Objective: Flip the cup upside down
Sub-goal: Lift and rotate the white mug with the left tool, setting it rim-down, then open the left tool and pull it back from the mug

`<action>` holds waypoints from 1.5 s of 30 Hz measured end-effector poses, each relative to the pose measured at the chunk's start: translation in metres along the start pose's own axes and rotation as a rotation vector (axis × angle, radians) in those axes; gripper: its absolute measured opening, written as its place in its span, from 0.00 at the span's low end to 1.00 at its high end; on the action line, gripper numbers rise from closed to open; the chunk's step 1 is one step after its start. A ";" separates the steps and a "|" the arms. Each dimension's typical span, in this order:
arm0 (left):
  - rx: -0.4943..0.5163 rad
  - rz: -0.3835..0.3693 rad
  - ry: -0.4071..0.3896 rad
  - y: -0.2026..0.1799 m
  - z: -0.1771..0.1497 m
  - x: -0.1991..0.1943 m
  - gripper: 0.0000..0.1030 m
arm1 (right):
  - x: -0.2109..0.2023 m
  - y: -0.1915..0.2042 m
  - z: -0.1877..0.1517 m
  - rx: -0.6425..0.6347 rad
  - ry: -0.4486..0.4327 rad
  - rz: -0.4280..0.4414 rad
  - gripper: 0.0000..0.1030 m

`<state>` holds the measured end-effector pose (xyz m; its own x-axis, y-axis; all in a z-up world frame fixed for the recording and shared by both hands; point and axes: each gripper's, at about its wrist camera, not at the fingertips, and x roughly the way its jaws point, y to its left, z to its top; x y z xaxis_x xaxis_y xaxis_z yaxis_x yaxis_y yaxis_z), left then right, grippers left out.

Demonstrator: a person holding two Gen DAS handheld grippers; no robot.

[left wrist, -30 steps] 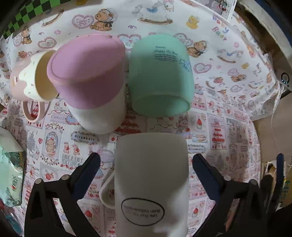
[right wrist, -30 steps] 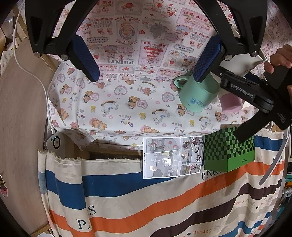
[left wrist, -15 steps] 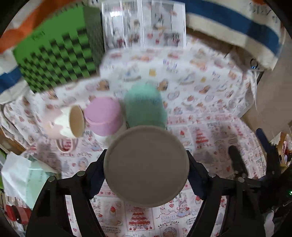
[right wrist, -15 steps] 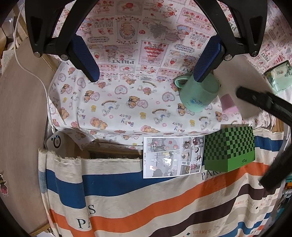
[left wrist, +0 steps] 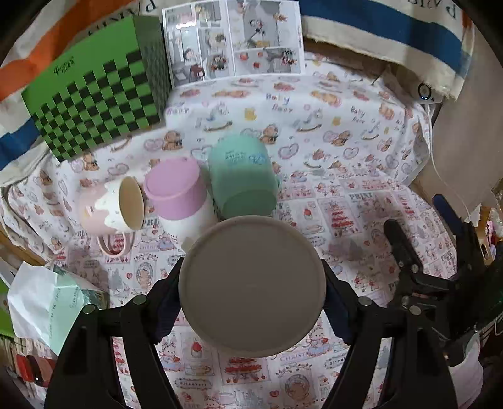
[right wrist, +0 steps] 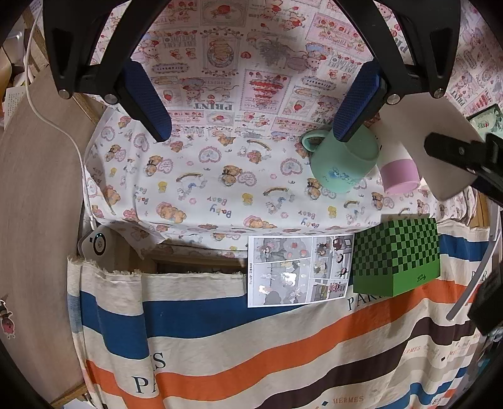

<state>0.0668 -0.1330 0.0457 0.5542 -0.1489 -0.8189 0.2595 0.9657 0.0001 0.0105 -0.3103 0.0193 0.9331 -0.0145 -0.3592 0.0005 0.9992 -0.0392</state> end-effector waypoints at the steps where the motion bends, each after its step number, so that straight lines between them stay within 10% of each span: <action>1: 0.003 0.005 0.004 0.000 0.000 0.003 0.74 | 0.000 0.000 0.000 -0.001 0.001 0.001 1.00; 12: -0.009 0.003 0.048 0.005 0.001 0.037 0.75 | 0.002 0.001 -0.001 -0.005 0.006 0.005 1.00; 33: -0.069 0.034 -0.617 0.068 -0.051 -0.064 1.00 | -0.002 0.002 0.001 -0.011 -0.009 -0.007 1.00; 45: -0.108 0.127 -0.704 0.111 -0.101 -0.041 1.00 | -0.004 0.000 0.002 0.000 -0.013 -0.017 1.00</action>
<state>-0.0073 0.0015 0.0216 0.9625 -0.1002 -0.2521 0.0994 0.9949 -0.0159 0.0075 -0.3105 0.0225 0.9377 -0.0314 -0.3460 0.0166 0.9988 -0.0455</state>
